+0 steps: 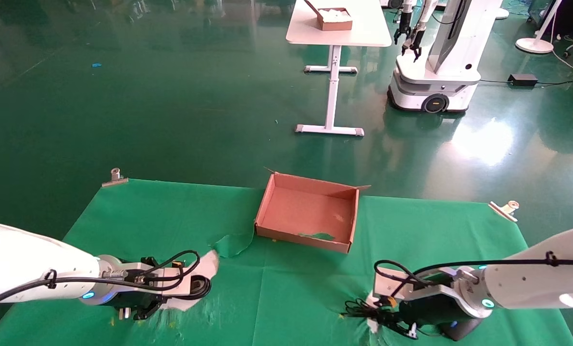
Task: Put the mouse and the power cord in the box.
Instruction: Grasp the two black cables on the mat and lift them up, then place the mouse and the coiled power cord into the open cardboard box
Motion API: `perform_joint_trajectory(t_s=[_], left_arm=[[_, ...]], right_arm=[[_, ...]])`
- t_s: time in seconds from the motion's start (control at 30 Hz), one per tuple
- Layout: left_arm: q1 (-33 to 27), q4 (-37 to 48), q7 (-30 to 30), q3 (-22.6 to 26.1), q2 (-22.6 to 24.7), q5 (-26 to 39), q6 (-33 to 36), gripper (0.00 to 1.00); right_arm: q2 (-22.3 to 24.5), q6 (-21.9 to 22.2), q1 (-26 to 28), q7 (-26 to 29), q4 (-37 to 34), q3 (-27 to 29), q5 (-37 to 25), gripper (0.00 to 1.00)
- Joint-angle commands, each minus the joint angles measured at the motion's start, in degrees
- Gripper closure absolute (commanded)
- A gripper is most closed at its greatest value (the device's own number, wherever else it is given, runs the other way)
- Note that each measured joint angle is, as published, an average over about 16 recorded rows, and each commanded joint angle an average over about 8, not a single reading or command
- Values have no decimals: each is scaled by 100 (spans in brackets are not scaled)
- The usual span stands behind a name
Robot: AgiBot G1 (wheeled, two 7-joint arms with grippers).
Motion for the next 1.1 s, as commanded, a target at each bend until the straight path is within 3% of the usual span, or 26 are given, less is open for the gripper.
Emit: perform_joint_trajectory(t_s=[0.03, 0.37, 0.53, 0.63, 0.9, 1.1], left_arm=[[0, -1, 0, -1, 0, 1, -1, 100], [-69, -39, -9, -59, -41, -94, 41, 100], [-342, -116, -77, -287, -49, -480, 164, 100], [-559, -56, -96, -399, 183, -639, 63, 100], [-925, 669, 359, -378, 1479, -551, -1209, 100], [-816, 948, 1079, 201, 1920, -793, -2389, 100]], right_arm=[[1, 0, 0, -1, 3, 0, 1, 100], [29, 27, 41, 5, 10, 29, 16, 100], [154, 213, 309, 28, 12, 194, 87, 100], [229, 420, 577, 37, -55, 323, 106, 100], [394, 861, 1312, 0, -392, 539, 19, 100], [585, 899, 1664, -24, -447, 574, -93, 100]])
